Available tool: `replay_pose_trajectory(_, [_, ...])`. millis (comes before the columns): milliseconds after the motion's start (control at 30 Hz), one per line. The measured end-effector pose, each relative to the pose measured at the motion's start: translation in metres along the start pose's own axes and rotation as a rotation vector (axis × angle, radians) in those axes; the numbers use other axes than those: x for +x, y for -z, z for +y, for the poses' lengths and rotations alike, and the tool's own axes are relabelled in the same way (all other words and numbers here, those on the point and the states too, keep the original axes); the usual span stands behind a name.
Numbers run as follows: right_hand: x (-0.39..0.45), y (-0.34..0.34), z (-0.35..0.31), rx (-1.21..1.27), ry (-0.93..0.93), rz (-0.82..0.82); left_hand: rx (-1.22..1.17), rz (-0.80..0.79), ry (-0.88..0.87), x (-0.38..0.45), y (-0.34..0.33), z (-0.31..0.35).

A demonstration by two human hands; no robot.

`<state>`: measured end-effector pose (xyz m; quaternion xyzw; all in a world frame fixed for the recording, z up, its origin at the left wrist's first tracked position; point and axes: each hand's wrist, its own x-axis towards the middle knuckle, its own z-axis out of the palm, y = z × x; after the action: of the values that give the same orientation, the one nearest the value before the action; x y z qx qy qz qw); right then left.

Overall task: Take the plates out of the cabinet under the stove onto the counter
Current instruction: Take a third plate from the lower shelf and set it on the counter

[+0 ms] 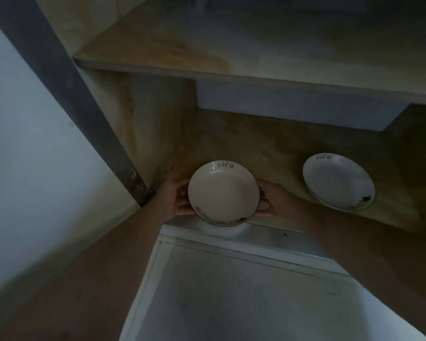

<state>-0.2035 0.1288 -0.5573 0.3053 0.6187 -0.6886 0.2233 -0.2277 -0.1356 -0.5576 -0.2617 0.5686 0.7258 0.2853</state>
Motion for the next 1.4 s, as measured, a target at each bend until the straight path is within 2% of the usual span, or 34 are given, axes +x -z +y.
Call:
replay_pose_trajectory(200, [-0.015, -0.014, -0.012, -0.085, 0.062, -0.013, -0.044, 0.085, -0.032, -0.025, 0.001, -0.002])
replay_pose_trajectory(400, [-0.072, -0.017, -0.012, -0.138, -0.016, -0.032, -0.108, 0.185, -0.023, -0.090, -0.013, -0.023])
replay_pose_trajectory(567, [-0.147, 0.005, -0.018, -0.152, -0.089, -0.003, -0.187, 0.252, -0.059, -0.172, -0.044, -0.033])
replay_pose_trajectory(767, [-0.269, 0.006, -0.031, -0.157, -0.158, 0.028, -0.194, 0.294, 0.043, -0.289, -0.051, -0.033])
replay_pose_trajectory(967, [-0.385, -0.012, -0.040, -0.163, -0.243, 0.051, -0.119, 0.214, 0.122, -0.398, -0.026, -0.005])
replay_pose_trajectory(1167, [-0.490, -0.039, -0.046, -0.068, -0.300, 0.073, -0.075, 0.152, 0.150, -0.504, 0.001, 0.016])
replay_pose_trajectory(1400, [-0.620, -0.063, -0.098, 0.021, -0.237, 0.085, -0.054, 0.103, 0.133, -0.620, 0.006, 0.070])
